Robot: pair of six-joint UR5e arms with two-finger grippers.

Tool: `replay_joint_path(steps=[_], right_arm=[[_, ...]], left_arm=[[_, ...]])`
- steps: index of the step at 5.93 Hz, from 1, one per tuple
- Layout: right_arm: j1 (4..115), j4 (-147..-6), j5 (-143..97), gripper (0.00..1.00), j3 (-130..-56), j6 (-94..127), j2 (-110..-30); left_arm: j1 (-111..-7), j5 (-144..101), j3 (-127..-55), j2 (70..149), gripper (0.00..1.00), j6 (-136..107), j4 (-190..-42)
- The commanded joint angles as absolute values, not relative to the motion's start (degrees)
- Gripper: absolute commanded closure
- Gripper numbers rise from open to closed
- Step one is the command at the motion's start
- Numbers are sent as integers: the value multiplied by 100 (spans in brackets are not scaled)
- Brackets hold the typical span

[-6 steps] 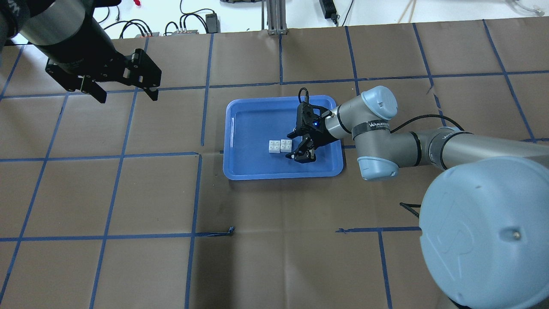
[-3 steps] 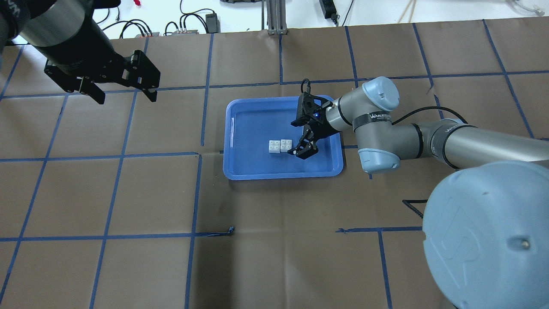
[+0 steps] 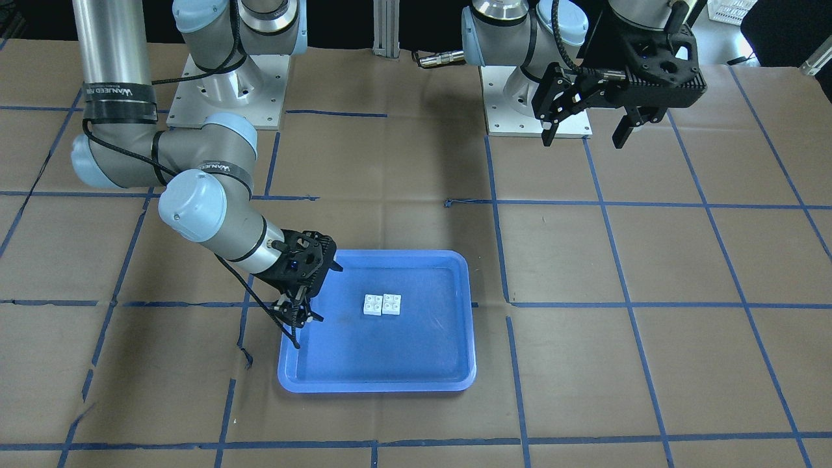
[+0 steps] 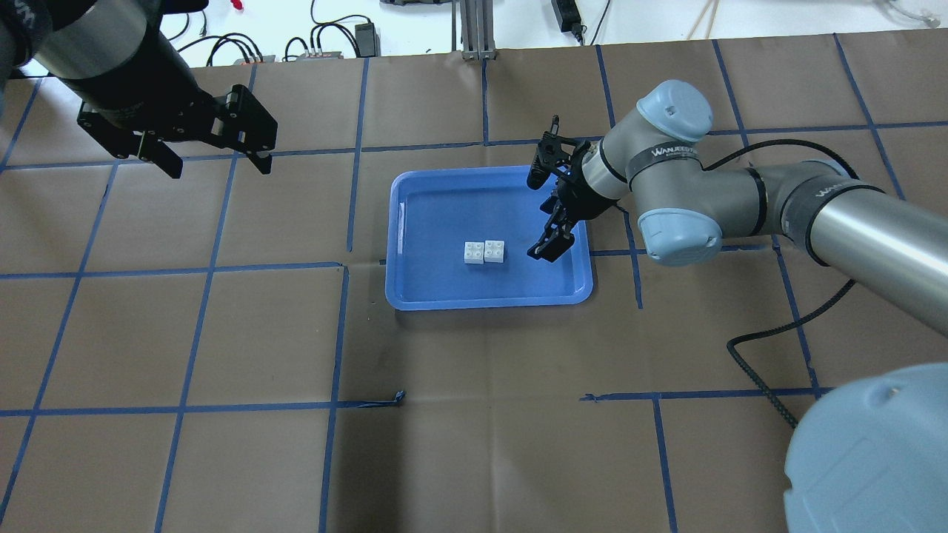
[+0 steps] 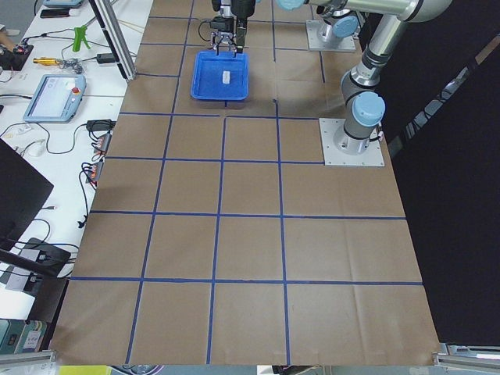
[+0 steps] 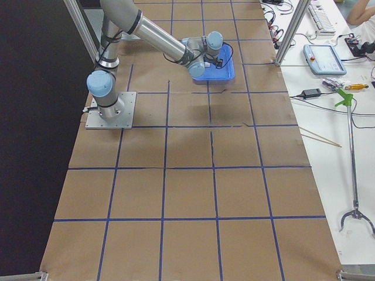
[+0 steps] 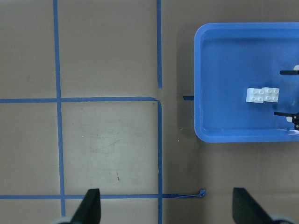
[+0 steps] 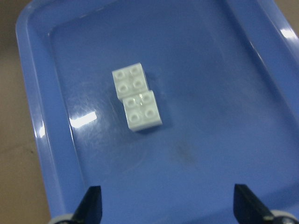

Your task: Assemble white blocks and place on blue tray

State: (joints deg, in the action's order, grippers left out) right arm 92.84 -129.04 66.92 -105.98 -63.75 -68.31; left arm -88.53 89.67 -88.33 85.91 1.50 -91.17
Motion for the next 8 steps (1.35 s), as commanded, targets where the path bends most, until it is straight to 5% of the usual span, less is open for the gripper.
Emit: replay_joint_path(steps=[1,4,8], right_arm=[[8923,-11321,7494,0,-9997,-5419,-7214],[8816,-9209,8838,0,-8731,-2437,-7864],[9052,-7973,9009,0,-8305,543,-8648]], left_arm=[[-8842,8965,-8824,8596,1,149,-9114],[-8842,8965,-8815,8596,1,149,-9114],[-8842,8965,-8815,8587,1,149,-9114]])
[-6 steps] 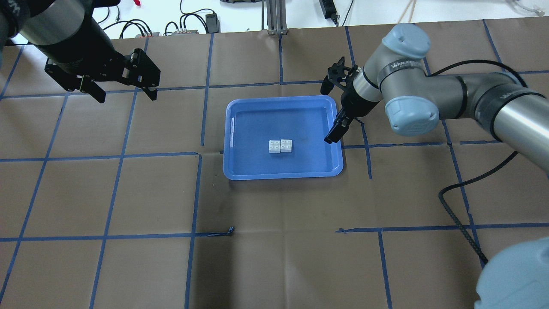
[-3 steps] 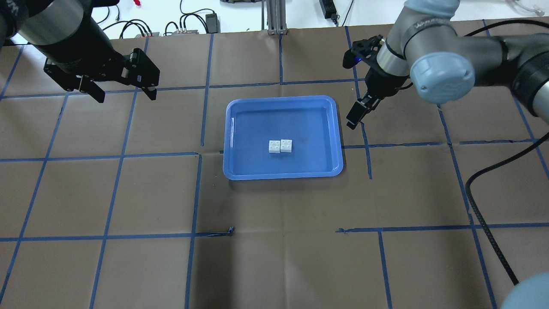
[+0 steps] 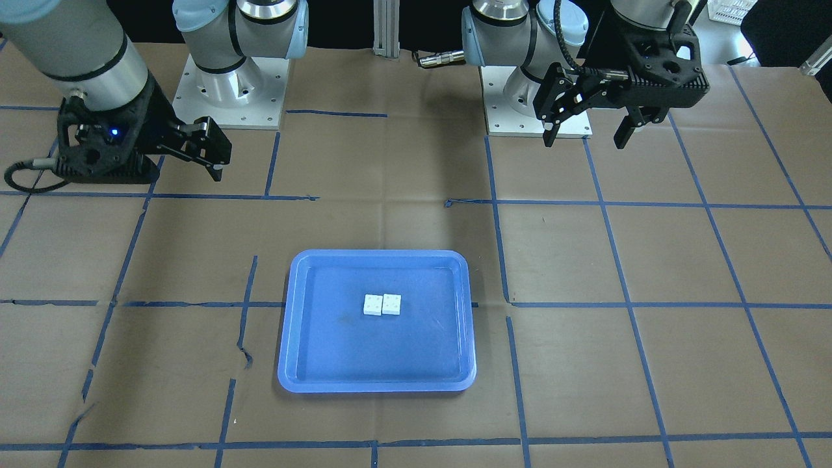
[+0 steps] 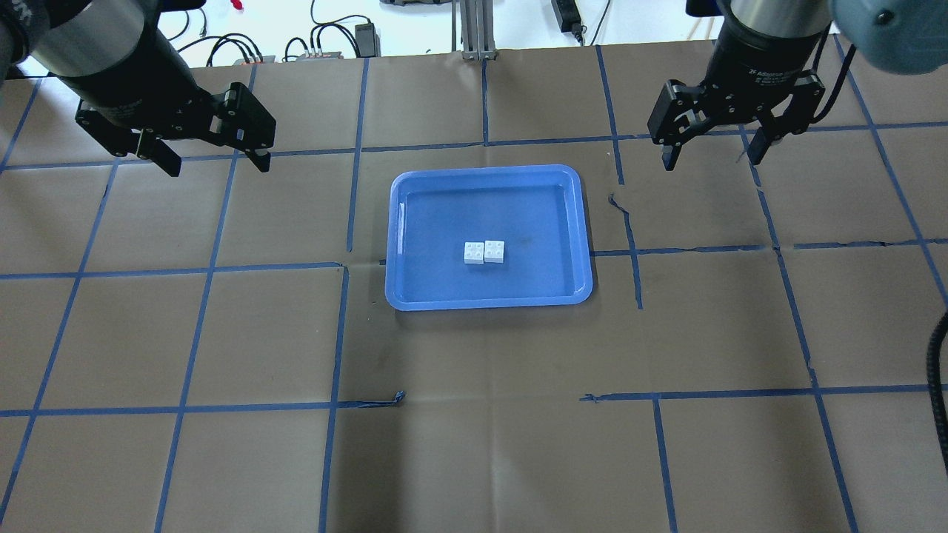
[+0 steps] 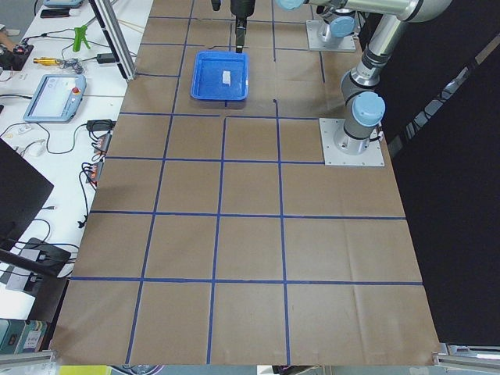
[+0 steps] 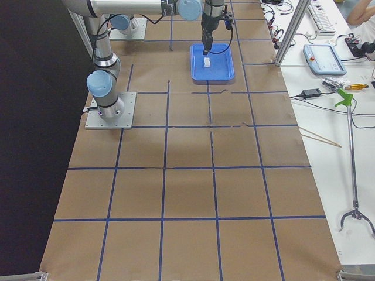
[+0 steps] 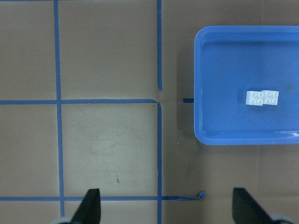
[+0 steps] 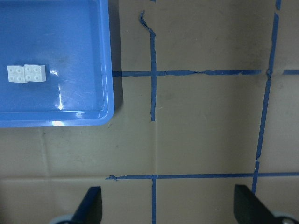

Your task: Assemble white blocks and place on blue tray

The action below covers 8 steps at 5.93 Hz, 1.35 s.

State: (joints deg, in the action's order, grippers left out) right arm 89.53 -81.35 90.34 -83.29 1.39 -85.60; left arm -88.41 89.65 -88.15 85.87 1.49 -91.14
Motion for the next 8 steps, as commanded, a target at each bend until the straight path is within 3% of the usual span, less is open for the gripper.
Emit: replay_joint_path(steps=[1,8], right_arm=[[9061,-7980,9009,0,-8323,554,-8596],[9053,-7963,9035,0,-8332,466,-8613]], left_arm=[[-8842,8965,-8815,8587,1,149,-9114],[-8833,8974,-8807,8578,1,149,-9114]])
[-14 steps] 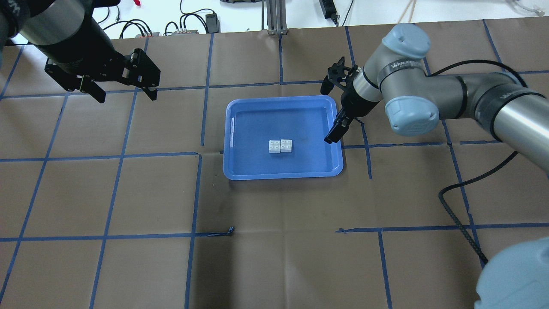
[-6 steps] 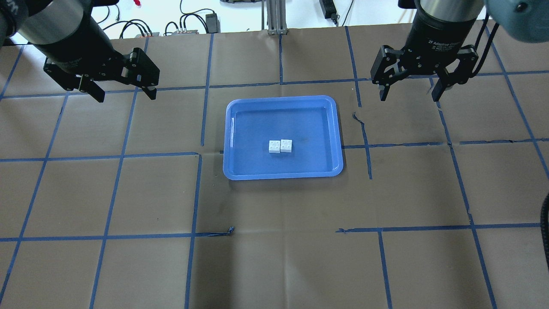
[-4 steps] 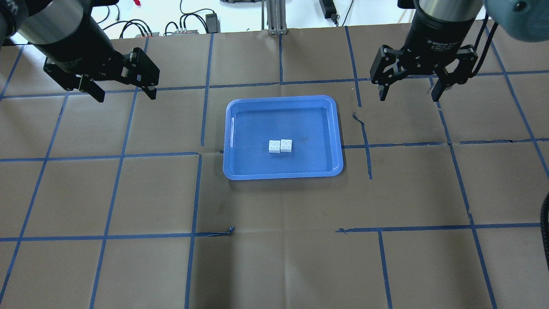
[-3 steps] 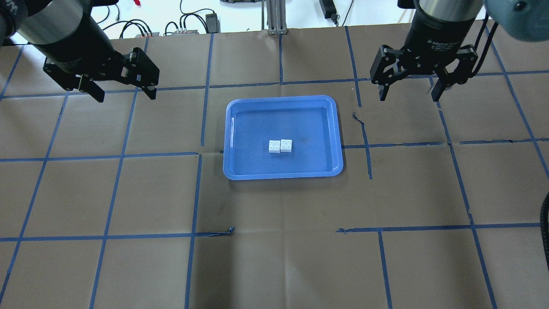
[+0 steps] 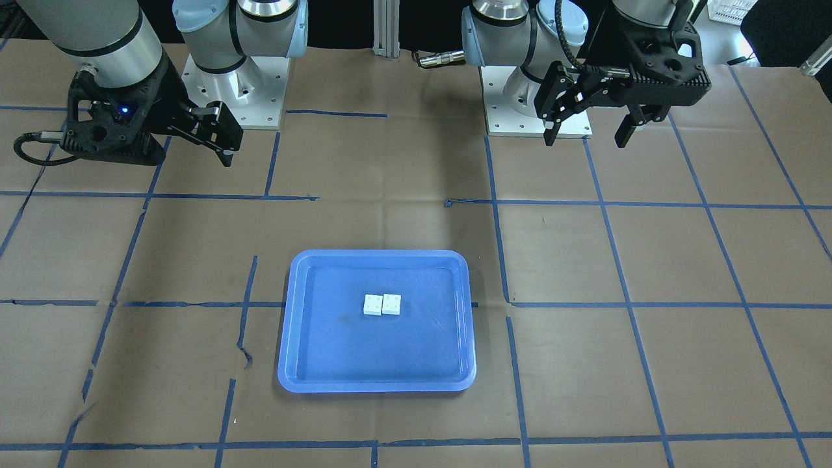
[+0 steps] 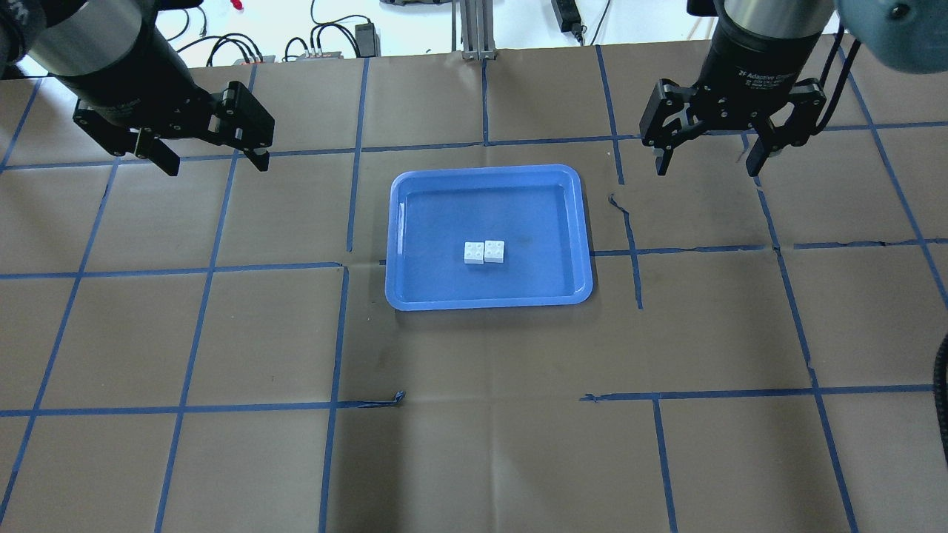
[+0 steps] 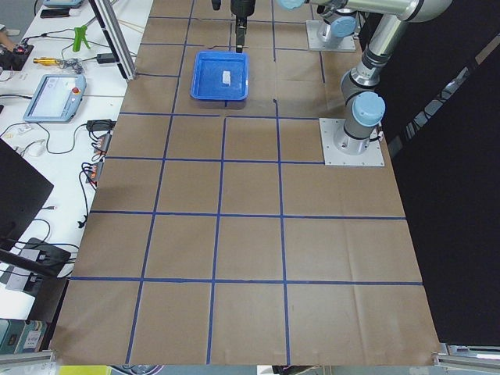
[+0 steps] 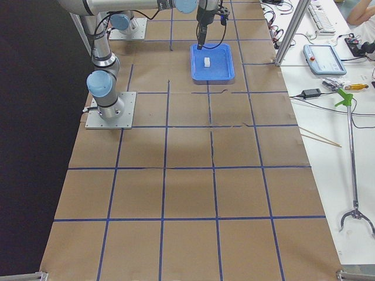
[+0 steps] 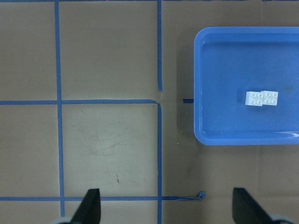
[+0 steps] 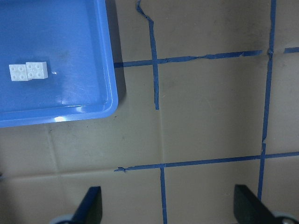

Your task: Assemble white blocks and place on blue tray

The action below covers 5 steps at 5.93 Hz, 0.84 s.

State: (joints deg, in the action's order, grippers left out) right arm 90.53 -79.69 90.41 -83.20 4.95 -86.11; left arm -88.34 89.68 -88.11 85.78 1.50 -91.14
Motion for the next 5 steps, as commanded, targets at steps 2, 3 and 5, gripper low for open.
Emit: replay_joint_path(steps=[2,3,5], right_arm=[[9070,-7928,9000,0,-8341,466,-8648],[9079,-7919,8991,0,-8350,431,-8657],[9315,-7989,8982,0,-8350,-835,-8614]], left_arm=[[-8824,8991,-8816,8578,1,149,-9114],[-8807,8991,-8824,8578,1,149,-9123],[-8798,9000,-8824,8578,1,149,-9114]])
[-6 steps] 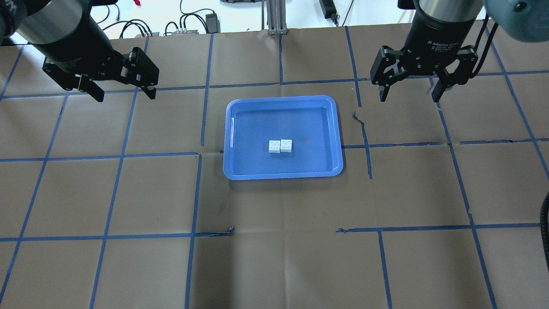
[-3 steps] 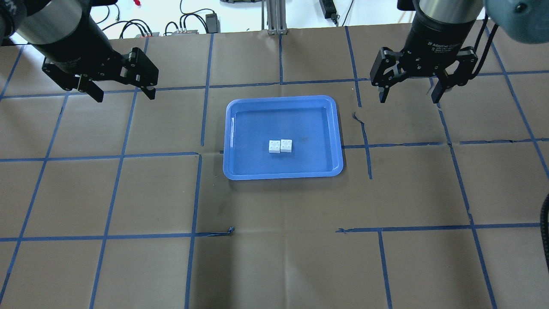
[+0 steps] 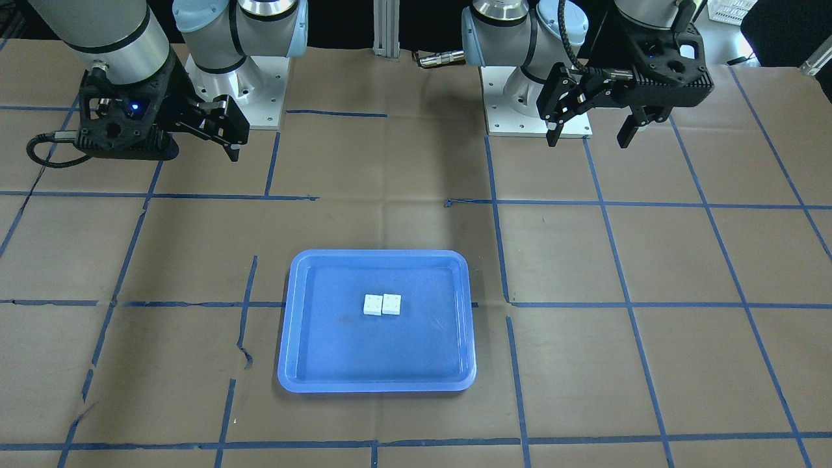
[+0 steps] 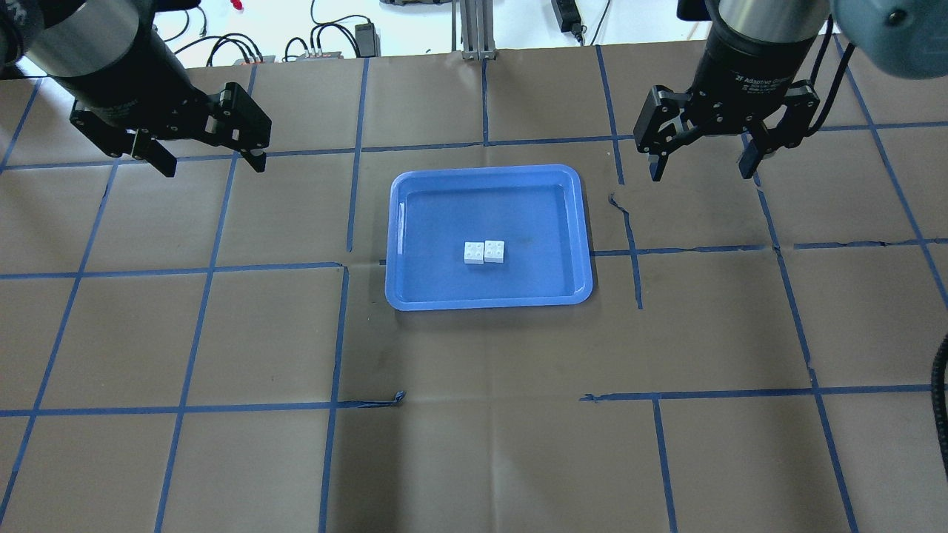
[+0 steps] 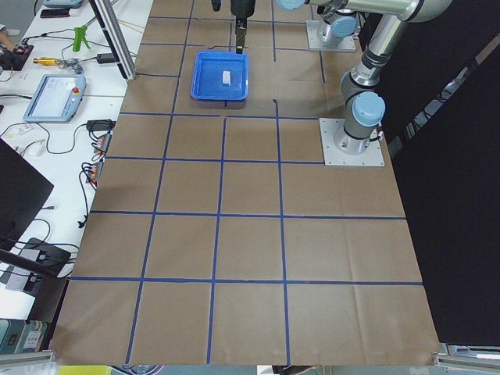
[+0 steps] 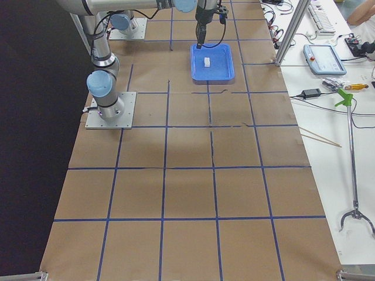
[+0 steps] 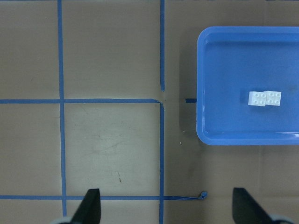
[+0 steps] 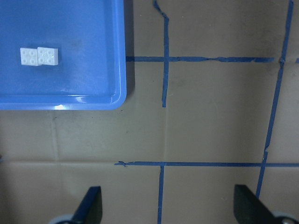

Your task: Assemble white blocks and place on blue tray

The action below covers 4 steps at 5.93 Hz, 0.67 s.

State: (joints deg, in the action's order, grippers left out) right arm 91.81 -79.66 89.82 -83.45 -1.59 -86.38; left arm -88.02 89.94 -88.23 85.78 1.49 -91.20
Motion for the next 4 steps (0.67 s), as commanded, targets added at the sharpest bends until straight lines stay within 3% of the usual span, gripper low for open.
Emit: replay_joint_path(steps=[1,4], right_arm=[[9386,-8007,8982,0,-8350,-1653,-8561],[9387,-8444,8965,0,-8358,-5024,-8517]], left_arm=[[-8798,8991,-8824,8578,1,149,-9123],[-8789,9000,-8824,8578,1,149,-9123]])
